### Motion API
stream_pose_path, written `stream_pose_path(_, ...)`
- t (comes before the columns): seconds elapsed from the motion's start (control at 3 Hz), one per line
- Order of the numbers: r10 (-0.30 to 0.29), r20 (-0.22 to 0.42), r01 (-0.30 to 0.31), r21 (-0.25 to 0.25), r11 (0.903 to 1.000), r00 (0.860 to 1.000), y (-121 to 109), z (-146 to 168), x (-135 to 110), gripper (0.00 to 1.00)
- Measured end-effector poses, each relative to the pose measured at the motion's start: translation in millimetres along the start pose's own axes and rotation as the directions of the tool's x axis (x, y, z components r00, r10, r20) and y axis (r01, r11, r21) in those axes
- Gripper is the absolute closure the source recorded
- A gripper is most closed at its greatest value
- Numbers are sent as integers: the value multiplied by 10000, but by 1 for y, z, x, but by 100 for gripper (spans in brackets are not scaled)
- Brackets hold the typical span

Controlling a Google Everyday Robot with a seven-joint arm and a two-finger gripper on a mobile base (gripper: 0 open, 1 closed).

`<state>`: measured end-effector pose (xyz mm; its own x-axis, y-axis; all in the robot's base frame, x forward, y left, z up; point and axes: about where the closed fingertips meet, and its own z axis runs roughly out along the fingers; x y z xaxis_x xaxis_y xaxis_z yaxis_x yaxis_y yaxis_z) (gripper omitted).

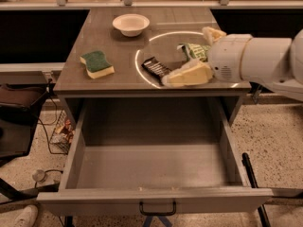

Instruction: Place rxbar chocolate into top drawer

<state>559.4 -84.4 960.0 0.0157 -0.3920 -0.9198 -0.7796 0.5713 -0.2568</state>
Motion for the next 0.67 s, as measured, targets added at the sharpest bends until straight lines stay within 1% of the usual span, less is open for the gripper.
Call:
stream_pose_path(0.33, 660, 744, -626, -466, 9969, 9950, 16, 42, -1, 0)
stream_pose_path(0.67, 661, 744, -627, -466, 9969, 9950, 16, 42, 0, 0)
